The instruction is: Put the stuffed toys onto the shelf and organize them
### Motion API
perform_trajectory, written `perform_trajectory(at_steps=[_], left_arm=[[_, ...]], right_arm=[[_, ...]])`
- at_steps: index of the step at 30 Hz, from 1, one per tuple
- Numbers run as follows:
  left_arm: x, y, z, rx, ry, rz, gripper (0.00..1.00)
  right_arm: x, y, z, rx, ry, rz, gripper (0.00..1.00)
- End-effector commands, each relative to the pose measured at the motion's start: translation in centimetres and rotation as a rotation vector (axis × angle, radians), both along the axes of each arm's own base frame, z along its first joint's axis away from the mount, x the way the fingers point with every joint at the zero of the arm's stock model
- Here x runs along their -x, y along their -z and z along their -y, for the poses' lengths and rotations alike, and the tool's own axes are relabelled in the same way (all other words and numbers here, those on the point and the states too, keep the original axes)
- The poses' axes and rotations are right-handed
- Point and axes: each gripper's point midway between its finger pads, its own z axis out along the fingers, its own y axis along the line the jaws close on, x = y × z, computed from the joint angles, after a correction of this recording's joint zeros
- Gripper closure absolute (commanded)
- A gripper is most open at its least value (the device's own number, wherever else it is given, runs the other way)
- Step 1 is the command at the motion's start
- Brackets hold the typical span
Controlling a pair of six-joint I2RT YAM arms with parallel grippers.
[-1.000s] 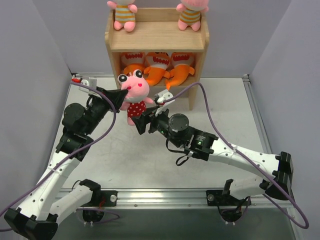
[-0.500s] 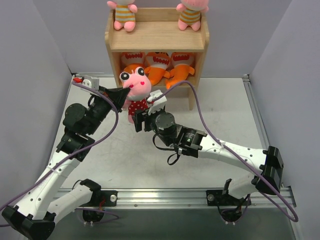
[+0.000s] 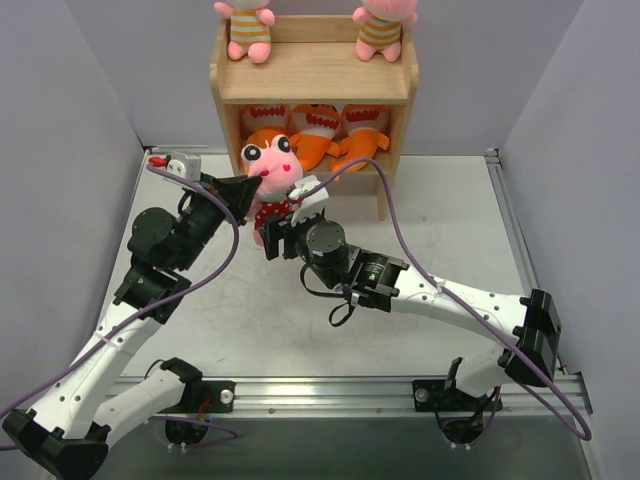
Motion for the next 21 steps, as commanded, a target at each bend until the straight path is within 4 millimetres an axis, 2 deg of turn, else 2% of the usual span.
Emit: perform_trajectory(at_steps=[1, 9, 15, 18, 19, 21], left_arm=[[0.8, -3.1, -0.1, 0.035, 0.004, 0.085, 0.98], [1.2, -2.2, 0.4, 0.053, 0.025, 0.063, 0.98], [0.7, -1.6, -0.8, 0.073, -0.049, 0.034, 0.98], [0.3, -1.3, -1.5, 0.075, -0.092, 0.017, 0.98], [0.3, -1.3, -1.5, 0.077, -0.095, 0.014, 0.98], [0.2, -1.2, -1.4, 0.079, -0.091, 0.012, 0.98]], right_arm=[[-0.3, -3.0, -0.8, -0.071, 0.003, 0.05, 0.36], [-1.1, -2.8, -0.5, -0.077, 0.063, 0.05, 0.41], [-1.1, -3.3, -0.2, -0.16, 0.083, 0.03, 0.42], [-0.9, -3.3, -0.5, -0.187, 0.068, 0.022, 0.49], [-0.9, -3.2, -0.5, -0.185, 0.069, 0.02, 0.55], [-0.8, -3.2, -0.8, -0.183, 0.06, 0.018, 0.6]])
